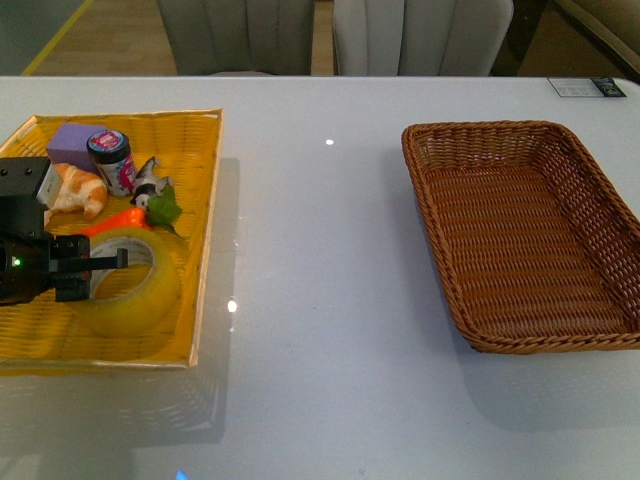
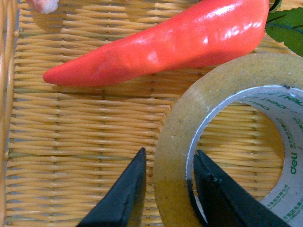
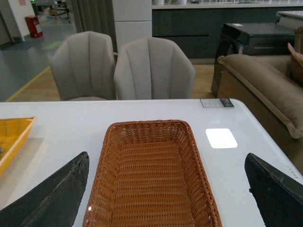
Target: Move tape to another basket
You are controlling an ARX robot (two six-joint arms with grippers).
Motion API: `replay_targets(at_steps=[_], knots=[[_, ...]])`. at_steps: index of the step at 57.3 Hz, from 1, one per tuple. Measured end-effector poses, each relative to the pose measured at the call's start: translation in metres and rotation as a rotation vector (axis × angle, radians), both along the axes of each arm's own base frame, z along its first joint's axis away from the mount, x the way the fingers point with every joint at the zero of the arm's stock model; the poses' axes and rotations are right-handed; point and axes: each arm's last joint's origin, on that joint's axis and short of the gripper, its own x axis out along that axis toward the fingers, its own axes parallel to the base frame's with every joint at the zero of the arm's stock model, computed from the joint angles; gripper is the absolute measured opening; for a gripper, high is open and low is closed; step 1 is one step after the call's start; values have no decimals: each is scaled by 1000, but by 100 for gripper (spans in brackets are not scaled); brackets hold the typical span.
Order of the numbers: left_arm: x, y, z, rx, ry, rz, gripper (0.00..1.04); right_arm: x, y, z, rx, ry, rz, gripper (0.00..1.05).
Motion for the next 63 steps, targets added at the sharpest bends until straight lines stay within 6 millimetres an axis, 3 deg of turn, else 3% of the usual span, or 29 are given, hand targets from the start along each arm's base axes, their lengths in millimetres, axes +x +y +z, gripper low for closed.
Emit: replay_targets(at_steps=[3, 13, 27, 35, 46, 51, 59, 63], knots=[[0, 0, 1, 0, -2, 3, 16, 0, 0, 0, 0, 0, 0, 96], [-7, 2, 14, -23, -27, 8, 16, 0, 0, 0, 0, 0, 0, 96], [-17, 6, 87, -79, -240, -14, 16, 0, 0, 0, 0, 0, 0, 96], [-23, -7, 125, -103, -344, -58, 16, 0, 0, 0, 0, 0, 0, 96], [-34, -60, 163, -127, -450, -196, 15, 0, 0, 0, 0, 0, 0, 96], [-34, -87, 171, -151, -459, -242, 15, 0, 0, 0, 0, 0, 0, 96], [-39, -151, 186, -238, -470, -328, 15, 0, 0, 0, 0, 0, 0, 96], [-42, -168, 191, -274, -468, -360, 15, 0, 0, 0, 0, 0, 0, 96]])
